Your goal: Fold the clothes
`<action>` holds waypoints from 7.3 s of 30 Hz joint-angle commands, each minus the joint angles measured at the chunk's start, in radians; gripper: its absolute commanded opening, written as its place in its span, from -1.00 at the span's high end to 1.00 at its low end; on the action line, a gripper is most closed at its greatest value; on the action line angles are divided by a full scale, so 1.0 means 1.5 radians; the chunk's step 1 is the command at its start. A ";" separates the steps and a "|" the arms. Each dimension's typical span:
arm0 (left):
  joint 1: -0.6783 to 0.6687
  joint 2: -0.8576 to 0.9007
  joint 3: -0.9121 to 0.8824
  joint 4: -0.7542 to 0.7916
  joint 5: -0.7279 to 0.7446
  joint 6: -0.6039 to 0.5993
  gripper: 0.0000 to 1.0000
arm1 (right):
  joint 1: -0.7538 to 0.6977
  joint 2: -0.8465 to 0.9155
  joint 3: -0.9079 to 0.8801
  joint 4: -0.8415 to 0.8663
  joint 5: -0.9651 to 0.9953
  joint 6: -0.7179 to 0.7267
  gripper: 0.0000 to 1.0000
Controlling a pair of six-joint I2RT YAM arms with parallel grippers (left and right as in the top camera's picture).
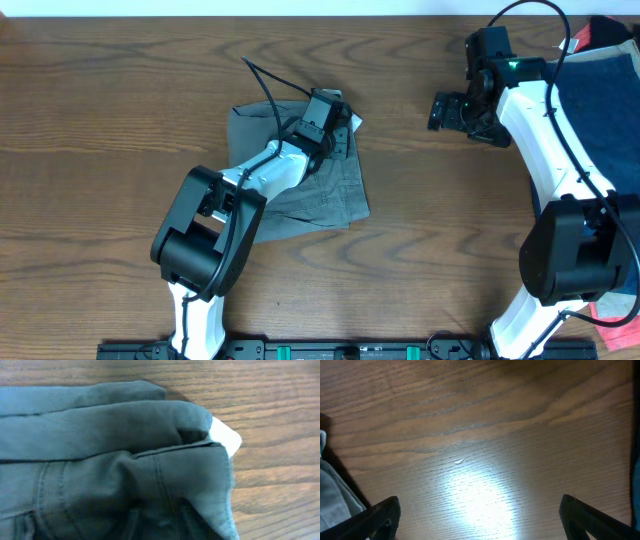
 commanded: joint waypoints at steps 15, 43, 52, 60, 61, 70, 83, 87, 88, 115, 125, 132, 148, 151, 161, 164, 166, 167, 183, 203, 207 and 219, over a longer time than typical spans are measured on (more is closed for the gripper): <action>0.132 -0.376 -0.002 -0.246 -0.061 0.011 -0.96 | 0.000 -0.002 0.002 0.000 0.007 -0.006 -0.99; 0.459 -0.062 -0.052 -0.459 0.378 0.165 -0.96 | 0.000 -0.002 0.002 0.000 0.007 -0.006 -0.99; 0.422 -0.041 -0.060 -0.452 0.394 0.171 -0.66 | 0.000 -0.002 0.002 0.000 0.007 -0.006 -0.98; 0.380 -0.041 -0.074 -0.423 0.395 0.149 0.37 | 0.000 -0.002 0.002 0.000 0.007 -0.006 -0.98; 0.378 -0.041 -0.074 -0.417 0.395 0.138 0.56 | 0.000 -0.002 0.002 0.000 0.007 -0.006 -0.98; 0.409 -0.041 -0.074 -0.296 0.395 0.006 0.88 | 0.000 -0.002 0.002 0.000 0.007 -0.006 -0.98; 0.662 -0.041 -0.074 -0.053 0.332 -0.211 0.88 | 0.000 -0.002 0.002 0.000 0.007 -0.006 -0.98; 0.769 -0.041 -0.074 -0.014 0.321 -0.245 0.88 | 0.000 -0.002 0.002 0.000 0.007 -0.006 -0.99; 0.787 -0.041 -0.074 -0.012 0.322 -0.246 0.87 | 0.000 -0.002 0.002 0.000 0.007 -0.006 -0.98; 0.614 0.042 -0.074 -0.128 0.360 -0.117 0.88 | 0.000 -0.002 0.002 0.000 0.007 -0.006 -0.99; 0.645 0.042 -0.074 -0.139 0.358 -0.156 0.88 | 0.000 -0.002 0.002 0.000 0.007 -0.006 -0.98; 0.619 0.042 -0.074 -0.094 0.358 -0.258 0.88 | 0.000 -0.002 0.002 0.000 0.007 -0.006 -0.99; 0.544 0.042 -0.074 0.095 0.106 -0.473 0.88 | 0.000 -0.002 0.002 0.000 0.007 -0.006 -0.98; 0.573 0.042 -0.074 0.095 0.103 -0.473 0.88 | 0.000 -0.002 0.002 0.000 0.007 -0.006 -0.99; 0.650 0.042 -0.074 0.083 0.127 -0.473 0.88 | 0.000 -0.002 0.002 0.000 0.007 -0.006 -0.99; 0.638 0.042 -0.074 0.073 0.128 -0.489 0.88 | 0.000 -0.002 0.002 0.000 0.007 -0.006 -0.98; 0.624 0.042 -0.074 0.079 0.120 -0.494 0.88 | 0.000 -0.002 0.002 0.000 0.007 -0.006 -0.99; 0.616 0.042 -0.074 0.092 0.120 -0.493 0.88 | 0.000 -0.002 0.002 0.000 0.007 -0.006 -0.98; 0.552 0.047 -0.072 0.257 0.090 -0.409 0.88 | 0.000 -0.002 0.002 0.000 0.007 -0.006 -0.98; 0.548 0.145 -0.012 0.288 0.113 -0.389 0.52 | 0.000 -0.002 0.002 0.000 0.007 -0.006 -0.98; 0.548 0.145 -0.007 0.288 0.113 -0.382 0.36 | 0.000 -0.002 0.002 0.000 0.007 -0.006 -0.98; 0.552 0.130 -0.003 0.284 0.145 -0.291 -0.18 | 0.000 -0.002 0.002 0.000 0.007 -0.006 -0.98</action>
